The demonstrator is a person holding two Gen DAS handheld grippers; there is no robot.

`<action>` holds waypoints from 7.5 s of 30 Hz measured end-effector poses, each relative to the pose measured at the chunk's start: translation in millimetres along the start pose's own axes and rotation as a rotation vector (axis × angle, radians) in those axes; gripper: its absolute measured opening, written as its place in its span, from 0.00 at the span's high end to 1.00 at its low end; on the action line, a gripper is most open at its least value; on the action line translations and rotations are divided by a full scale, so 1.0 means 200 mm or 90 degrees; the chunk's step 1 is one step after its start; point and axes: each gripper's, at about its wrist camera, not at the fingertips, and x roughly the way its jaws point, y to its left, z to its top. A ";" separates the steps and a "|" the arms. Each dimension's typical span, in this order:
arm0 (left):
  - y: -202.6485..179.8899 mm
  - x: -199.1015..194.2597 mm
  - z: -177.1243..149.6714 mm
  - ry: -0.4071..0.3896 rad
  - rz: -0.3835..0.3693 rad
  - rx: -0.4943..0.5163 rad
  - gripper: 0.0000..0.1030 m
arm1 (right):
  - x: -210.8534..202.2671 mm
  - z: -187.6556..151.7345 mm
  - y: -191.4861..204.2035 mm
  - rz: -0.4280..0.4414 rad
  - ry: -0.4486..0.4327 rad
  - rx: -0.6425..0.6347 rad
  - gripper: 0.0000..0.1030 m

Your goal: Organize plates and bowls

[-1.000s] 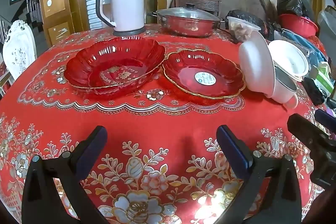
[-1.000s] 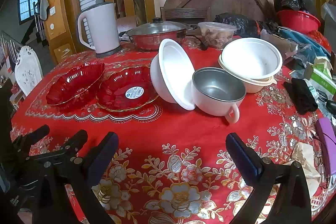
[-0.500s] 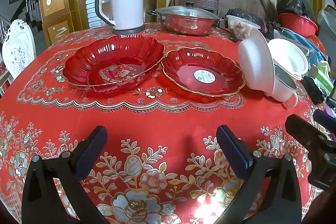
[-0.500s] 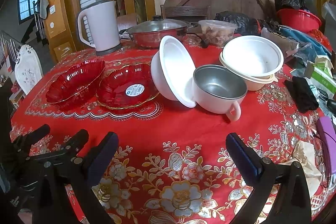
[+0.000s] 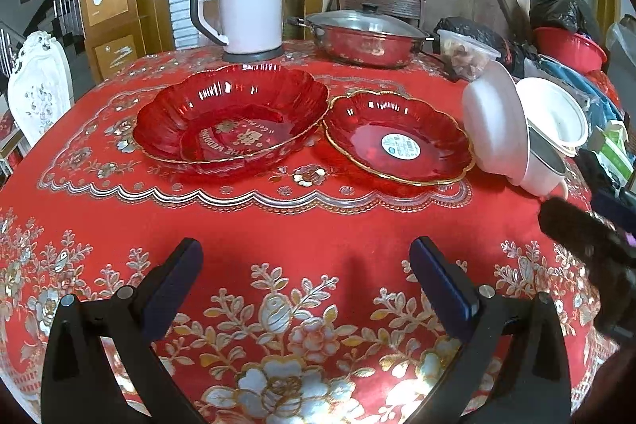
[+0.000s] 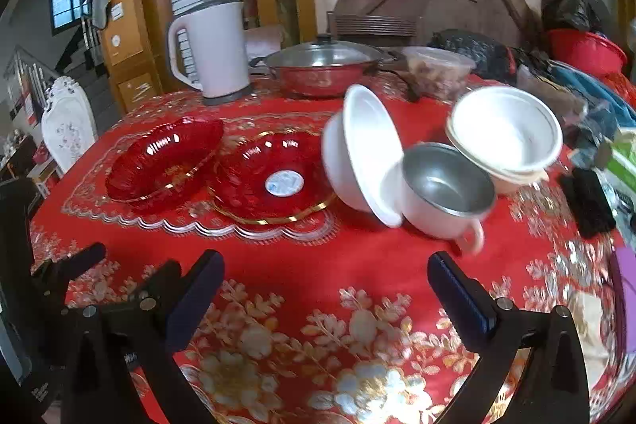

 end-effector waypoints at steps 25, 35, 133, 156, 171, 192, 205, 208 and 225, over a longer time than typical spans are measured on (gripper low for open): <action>0.61 0.26 0.47 0.113 0.127 -0.062 0.00 | 0.87 0.70 0.53 0.216 0.177 -0.105 0.19; 0.62 0.46 0.48 0.163 0.109 -0.072 0.00 | 1.12 0.71 0.60 0.248 0.247 -0.115 0.45; 0.21 -0.29 0.30 0.012 0.073 0.014 0.28 | 0.30 0.09 0.09 0.264 0.171 0.054 0.46; -0.10 0.29 0.46 0.094 0.045 0.010 0.28 | 0.50 0.06 -0.24 0.230 0.177 0.217 0.45; -0.05 0.61 0.51 0.165 0.034 -0.036 0.28 | 0.66 0.07 -0.28 0.219 0.177 0.283 0.45; -0.14 0.76 0.51 0.219 -0.032 -0.045 0.49 | 0.73 0.11 -0.26 0.211 0.150 0.271 0.70; -0.03 0.59 0.49 0.192 0.015 -0.059 0.81 | 0.66 0.09 -0.23 0.212 0.143 0.231 0.80; 0.00 0.53 0.48 0.193 0.020 -0.060 0.81 | 0.64 0.08 -0.21 0.223 0.145 0.227 0.80; 0.07 0.28 0.42 0.139 0.027 -0.052 0.81 | 0.50 0.08 -0.13 0.235 0.128 0.189 0.79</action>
